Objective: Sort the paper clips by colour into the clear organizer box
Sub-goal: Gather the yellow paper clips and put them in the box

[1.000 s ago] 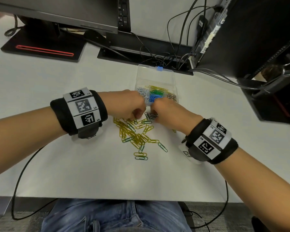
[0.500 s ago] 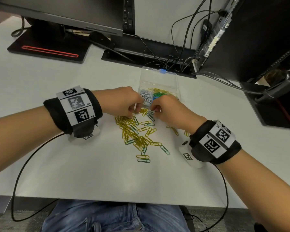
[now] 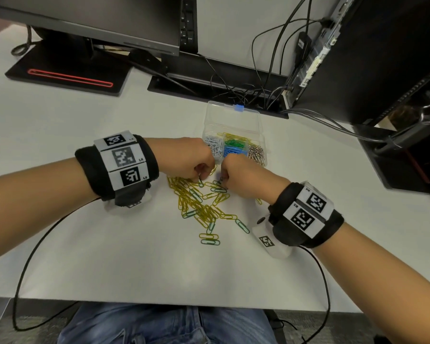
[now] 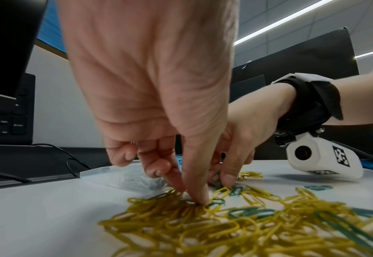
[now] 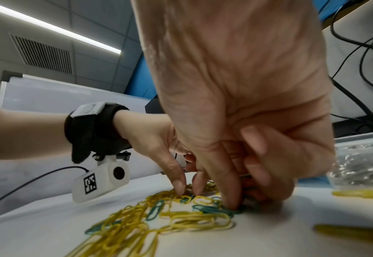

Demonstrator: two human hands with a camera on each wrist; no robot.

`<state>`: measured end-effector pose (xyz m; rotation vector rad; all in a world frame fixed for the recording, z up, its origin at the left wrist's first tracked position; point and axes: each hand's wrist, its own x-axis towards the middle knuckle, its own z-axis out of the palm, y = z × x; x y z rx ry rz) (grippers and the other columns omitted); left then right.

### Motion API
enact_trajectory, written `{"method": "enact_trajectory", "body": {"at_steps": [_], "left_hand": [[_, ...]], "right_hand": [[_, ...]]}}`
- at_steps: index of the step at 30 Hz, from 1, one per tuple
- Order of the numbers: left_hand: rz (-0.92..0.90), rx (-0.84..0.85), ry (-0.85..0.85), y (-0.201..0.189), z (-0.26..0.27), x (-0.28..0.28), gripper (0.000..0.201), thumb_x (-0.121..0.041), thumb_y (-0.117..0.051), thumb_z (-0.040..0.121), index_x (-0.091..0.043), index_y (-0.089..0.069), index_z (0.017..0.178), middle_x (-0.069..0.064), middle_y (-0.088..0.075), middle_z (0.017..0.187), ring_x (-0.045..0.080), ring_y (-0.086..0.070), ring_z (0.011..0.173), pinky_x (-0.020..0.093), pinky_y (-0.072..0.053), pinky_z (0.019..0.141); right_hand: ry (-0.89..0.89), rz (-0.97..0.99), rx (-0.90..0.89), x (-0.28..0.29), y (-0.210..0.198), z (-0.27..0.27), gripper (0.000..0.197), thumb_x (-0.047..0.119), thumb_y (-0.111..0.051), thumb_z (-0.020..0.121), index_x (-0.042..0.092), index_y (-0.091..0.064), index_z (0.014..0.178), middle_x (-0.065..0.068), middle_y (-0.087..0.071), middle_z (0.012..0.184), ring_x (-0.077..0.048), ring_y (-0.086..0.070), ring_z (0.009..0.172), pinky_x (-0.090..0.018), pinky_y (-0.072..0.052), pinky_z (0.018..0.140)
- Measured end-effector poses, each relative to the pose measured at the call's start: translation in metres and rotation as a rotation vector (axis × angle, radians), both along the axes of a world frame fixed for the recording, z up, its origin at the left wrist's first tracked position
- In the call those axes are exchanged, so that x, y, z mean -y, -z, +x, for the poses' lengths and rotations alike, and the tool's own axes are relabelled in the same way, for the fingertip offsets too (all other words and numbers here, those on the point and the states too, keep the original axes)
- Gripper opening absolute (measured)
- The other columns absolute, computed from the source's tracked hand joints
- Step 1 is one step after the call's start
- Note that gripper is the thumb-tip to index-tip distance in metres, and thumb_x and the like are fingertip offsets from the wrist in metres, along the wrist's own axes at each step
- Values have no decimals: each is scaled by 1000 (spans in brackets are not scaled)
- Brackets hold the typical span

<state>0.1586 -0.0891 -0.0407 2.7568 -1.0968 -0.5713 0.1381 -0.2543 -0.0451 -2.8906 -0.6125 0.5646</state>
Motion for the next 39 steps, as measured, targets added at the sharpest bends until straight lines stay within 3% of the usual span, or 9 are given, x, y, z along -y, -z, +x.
{"method": "enact_trajectory", "body": {"at_steps": [7, 10, 12, 15, 18, 23, 28, 35, 39], "left_hand": [[44, -50, 5, 1, 2, -3, 16, -16, -66, 84, -27, -55, 80, -2, -60, 92, 12, -55, 80, 19, -40, 64], [34, -68, 3, 3, 0, -5, 25, -14, -62, 86, -30, -51, 69, -1, -61, 91, 11, -54, 78, 17, -37, 61], [2, -73, 1, 4, -1, -8, 28, -13, -60, 86, -31, -50, 67, -1, -60, 89, 11, -55, 77, 17, -40, 63], [-50, -70, -9, 2, -5, -11, 20, -12, -59, 87, -28, -55, 76, -5, -58, 89, 11, -55, 83, 20, -45, 69], [-85, -47, -3, 0, -5, -12, 17, -11, -60, 87, -28, -61, 89, -6, -58, 94, 12, -56, 88, 27, -50, 77], [-11, -13, 20, 1, -6, -11, 13, -12, -61, 86, -24, -63, 90, -4, -57, 97, 15, -55, 92, 30, -50, 79], [1, 1, 27, 0, -10, -11, 8, -15, -62, 85, -22, -60, 83, -2, -53, 95, 18, -55, 89, 32, -50, 76], [-75, 37, 11, -9, -12, -9, 5, -18, -62, 82, -15, -63, 77, 3, -59, 88, 16, -53, 80, 31, -48, 72], [-202, 123, -109, -22, -4, -8, 6, -17, -63, 83, -18, -64, 77, -10, -58, 69, 6, -49, 61, 14, -38, 59]], "right_hand": [[-110, -122, 89, 5, -4, -14, 16, 2, -46, 92, 12, -42, 79, 3, -33, 68, -19, -42, 70, -31, -38, 61], [-84, -86, 79, 11, -5, -10, 22, 2, -49, 89, 11, -44, 69, -2, -44, 69, -23, -46, 68, -30, -36, 54], [-27, 11, 76, 18, -11, -3, 16, 6, -52, 89, 7, -55, 74, -10, -58, 78, -29, -55, 72, -38, -47, 61], [77, 203, 203, 30, -24, 17, 10, 12, -55, 91, 8, -63, 86, -9, -63, 92, -26, -59, 81, -41, -54, 72], [107, 192, 333, 34, -29, 42, 9, 17, -56, 92, 11, -63, 91, -4, -62, 95, -22, -57, 86, -37, -52, 74], [63, 150, 208, 32, -21, 65, 7, 17, -63, 89, 12, -66, 93, 3, -58, 91, -19, -57, 89, -28, -47, 73], [63, 275, 286, 29, -24, 44, 6, 12, -66, 84, 14, -67, 89, 3, -60, 84, -12, -51, 74, -20, -38, 61], [-64, 153, -25, 8, -19, -2, 9, 10, -70, 77, 14, -65, 72, 4, -60, 69, -15, -56, 69, -32, -50, 67], [-38, 65, -60, 5, -12, -4, 16, 15, -76, 75, 18, -59, 75, 1, -61, 78, -20, -59, 76, -34, -51, 70]]}}
